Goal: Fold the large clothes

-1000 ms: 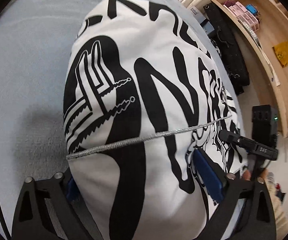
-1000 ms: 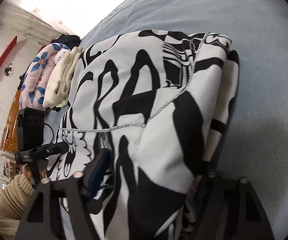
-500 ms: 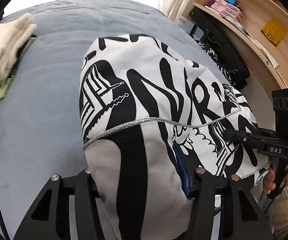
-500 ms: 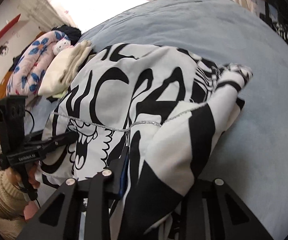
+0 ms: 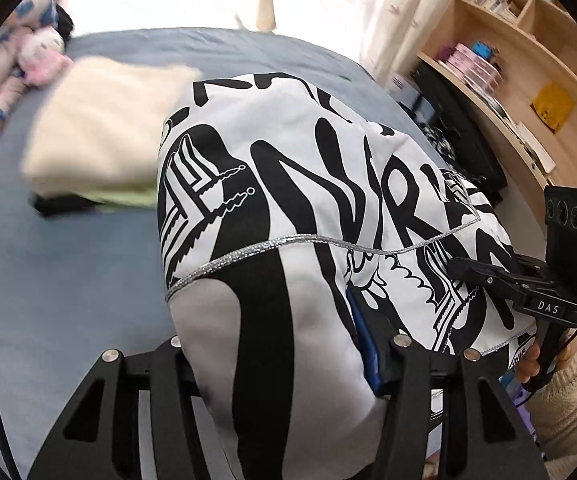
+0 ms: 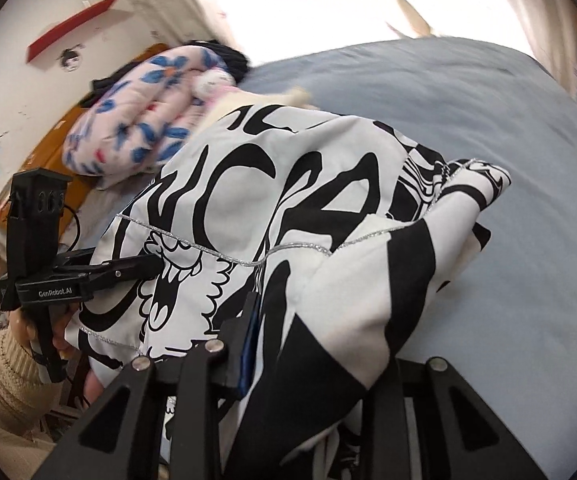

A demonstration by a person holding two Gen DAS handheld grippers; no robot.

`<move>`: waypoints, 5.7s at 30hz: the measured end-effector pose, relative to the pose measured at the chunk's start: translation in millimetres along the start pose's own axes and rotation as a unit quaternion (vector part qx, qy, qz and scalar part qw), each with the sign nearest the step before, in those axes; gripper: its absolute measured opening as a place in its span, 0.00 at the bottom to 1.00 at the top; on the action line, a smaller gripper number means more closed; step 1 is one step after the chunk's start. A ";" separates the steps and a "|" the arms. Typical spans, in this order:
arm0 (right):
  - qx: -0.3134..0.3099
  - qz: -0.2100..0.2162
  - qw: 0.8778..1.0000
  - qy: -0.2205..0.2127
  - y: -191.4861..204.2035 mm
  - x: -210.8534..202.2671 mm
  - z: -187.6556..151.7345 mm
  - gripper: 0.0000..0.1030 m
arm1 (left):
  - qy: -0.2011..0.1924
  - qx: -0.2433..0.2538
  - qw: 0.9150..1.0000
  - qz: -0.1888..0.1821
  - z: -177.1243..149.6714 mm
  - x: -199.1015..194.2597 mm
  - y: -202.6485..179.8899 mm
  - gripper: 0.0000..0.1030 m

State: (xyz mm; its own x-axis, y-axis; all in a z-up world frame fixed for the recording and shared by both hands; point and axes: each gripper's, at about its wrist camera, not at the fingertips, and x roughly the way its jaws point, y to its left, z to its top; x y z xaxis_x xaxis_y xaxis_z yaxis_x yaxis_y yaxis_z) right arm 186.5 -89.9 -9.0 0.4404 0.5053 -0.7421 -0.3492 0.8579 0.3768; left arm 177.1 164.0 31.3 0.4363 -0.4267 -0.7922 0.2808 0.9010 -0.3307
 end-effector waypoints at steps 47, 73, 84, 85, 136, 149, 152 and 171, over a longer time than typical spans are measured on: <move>0.004 -0.024 0.995 -0.099 46.4 228.5 186.8 0.56 | -0.102 -0.018 0.983 0.149 167.2 9.1 259.4 0.16; -0.080 -0.179 0.980 -0.029 81.7 263.9 148.8 0.45 | -0.060 -0.055 0.964 0.255 142.9 39.9 264.9 0.20; -0.029 -0.149 0.988 -0.029 89.0 141.1 122.6 0.45 | -0.092 -0.054 0.963 0.248 105.4 -46.1 176.3 0.68; -0.026 -0.150 0.988 -0.033 90.6 122.9 117.0 0.45 | -0.096 -0.047 0.962 0.252 100.4 -54.2 161.9 0.69; 0.063 -0.250 0.963 -0.082 83.4 -67.3 -146.4 0.66 | -0.077 -0.008 0.976 0.203 -155.4 -59.3 -130.4 0.84; 0.060 -0.253 0.962 -0.081 86.4 -66.0 -149.2 0.66 | -0.071 -0.014 0.976 0.208 -157.3 -56.8 -124.8 0.84; 0.060 -0.253 0.962 -0.080 86.1 -66.2 -149.5 0.66 | -0.072 -0.017 0.976 0.207 -157.1 -57.9 -124.1 0.84; 0.058 -0.257 0.962 -0.077 86.3 -65.2 -151.3 0.66 | -0.071 -0.016 0.974 0.213 -159.2 -58.2 -122.1 0.84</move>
State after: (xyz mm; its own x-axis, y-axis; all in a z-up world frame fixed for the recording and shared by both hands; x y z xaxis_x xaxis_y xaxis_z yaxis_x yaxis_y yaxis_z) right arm 2.5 -63.0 -11.9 0.6504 0.0127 -0.7594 0.0367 0.9982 0.0481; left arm -18.6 91.2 36.1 0.6213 -0.0185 -0.7833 0.0230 0.9997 -0.0054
